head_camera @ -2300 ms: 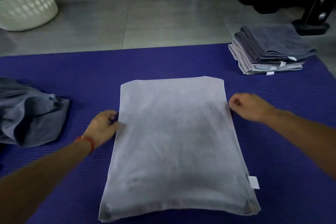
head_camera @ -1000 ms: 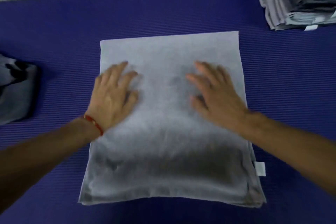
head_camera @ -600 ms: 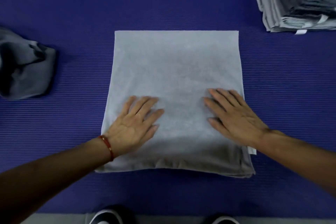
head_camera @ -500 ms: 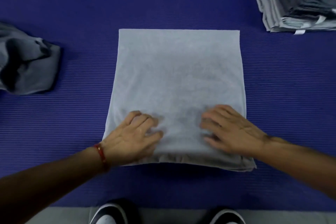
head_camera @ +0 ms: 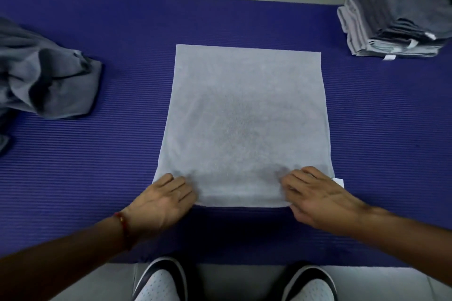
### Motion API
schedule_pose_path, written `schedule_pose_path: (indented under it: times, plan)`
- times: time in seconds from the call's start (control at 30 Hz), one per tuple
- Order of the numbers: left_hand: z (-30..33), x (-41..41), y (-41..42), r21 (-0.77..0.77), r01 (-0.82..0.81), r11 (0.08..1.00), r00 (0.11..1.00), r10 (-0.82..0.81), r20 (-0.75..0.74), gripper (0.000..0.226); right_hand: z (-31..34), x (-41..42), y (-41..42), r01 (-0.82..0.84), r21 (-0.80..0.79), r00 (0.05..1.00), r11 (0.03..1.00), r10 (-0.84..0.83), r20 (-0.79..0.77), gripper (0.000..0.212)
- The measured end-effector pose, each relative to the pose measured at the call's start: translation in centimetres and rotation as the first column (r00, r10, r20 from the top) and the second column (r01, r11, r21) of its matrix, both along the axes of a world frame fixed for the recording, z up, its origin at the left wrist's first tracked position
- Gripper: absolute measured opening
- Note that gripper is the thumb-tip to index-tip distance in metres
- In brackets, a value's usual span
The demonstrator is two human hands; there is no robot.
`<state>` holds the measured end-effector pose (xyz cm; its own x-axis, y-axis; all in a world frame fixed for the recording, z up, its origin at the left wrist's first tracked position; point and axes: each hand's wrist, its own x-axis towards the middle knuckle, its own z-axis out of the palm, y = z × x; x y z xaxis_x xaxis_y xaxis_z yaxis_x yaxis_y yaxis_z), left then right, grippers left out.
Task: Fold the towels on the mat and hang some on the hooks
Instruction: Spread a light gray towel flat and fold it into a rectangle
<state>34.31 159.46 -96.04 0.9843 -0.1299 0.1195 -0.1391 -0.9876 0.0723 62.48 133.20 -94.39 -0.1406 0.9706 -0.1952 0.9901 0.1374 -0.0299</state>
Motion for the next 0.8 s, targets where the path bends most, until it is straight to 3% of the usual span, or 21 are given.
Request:
schedule_pose_path:
  times: [0.07, 0.17, 0.3, 0.37, 0.43, 0.5, 0.57, 0.63, 0.7, 0.8]
  plan:
    - [1.5, 0.7, 0.6, -0.092, -0.058, 0.994, 0.998, 0.056, -0.021, 0.013, 0.8, 0.8, 0.0, 0.091, -0.011, 0.989, 0.996, -0.092, -0.117, 0.007]
    - [3.5, 2.6, 2.5, -0.186, -0.141, 0.972, 0.990, 0.143, 0.000, 0.015, 1.9, 2.3, 0.5, 0.283, -0.014, 0.934, 0.959, -0.279, -0.226, 0.015]
    - [4.8, 6.4, 5.9, -0.065, -0.287, 0.956, 0.950, 0.292, 0.112, 0.015, 3.6, 4.4, 3.2, 0.469, 0.223, 0.883, 0.854, -0.457, -0.106, 0.018]
    - [5.1, 7.3, 6.1, 0.003, -0.297, 0.955, 0.945, 0.293, 0.146, 0.022, 4.4, 4.5, 4.4, 0.407, 0.251, 0.909, 0.879, -0.417, -0.014, 0.030]
    - [5.0, 6.5, 4.7, 0.034, -0.217, 0.976, 0.964, 0.209, 0.167, 0.018, 4.8, 3.3, 4.8, 0.242, 0.218, 0.969, 0.946, -0.247, -0.001, 0.027]
    - [3.4, 4.3, 2.1, 0.036, -0.053, 0.998, 0.993, 0.049, 0.112, 0.015, 3.9, 1.2, 4.1, 0.033, 0.138, 0.999, 0.990, -0.035, 0.013, 0.015]
    - [0.9, 1.2, -0.2, 0.048, 0.086, 0.995, 0.996, -0.085, -0.007, 0.024, 2.4, -0.6, 2.8, -0.078, 0.060, 0.996, 0.995, 0.075, 0.058, 0.017]
    - [-1.7, -1.5, -1.2, 0.062, 0.090, 0.994, 0.993, -0.085, -0.084, 0.035, 1.0, -1.2, 1.5, -0.026, 0.015, 0.993, 1.000, 0.024, 0.114, 0.026]
    - [-2.9, -2.6, -1.2, 0.039, -0.016, 0.999, 0.997, 0.019, -0.080, 0.038, 0.4, -1.2, 0.7, 0.080, -0.001, 0.990, 0.997, -0.079, 0.116, 0.030]
    - [-2.7, -2.1, -0.4, -0.014, -0.061, 0.998, 0.997, 0.060, -0.057, 0.038, -0.4, -1.1, 0.1, 0.088, 0.057, 0.993, 0.995, -0.092, 0.075, 0.013]
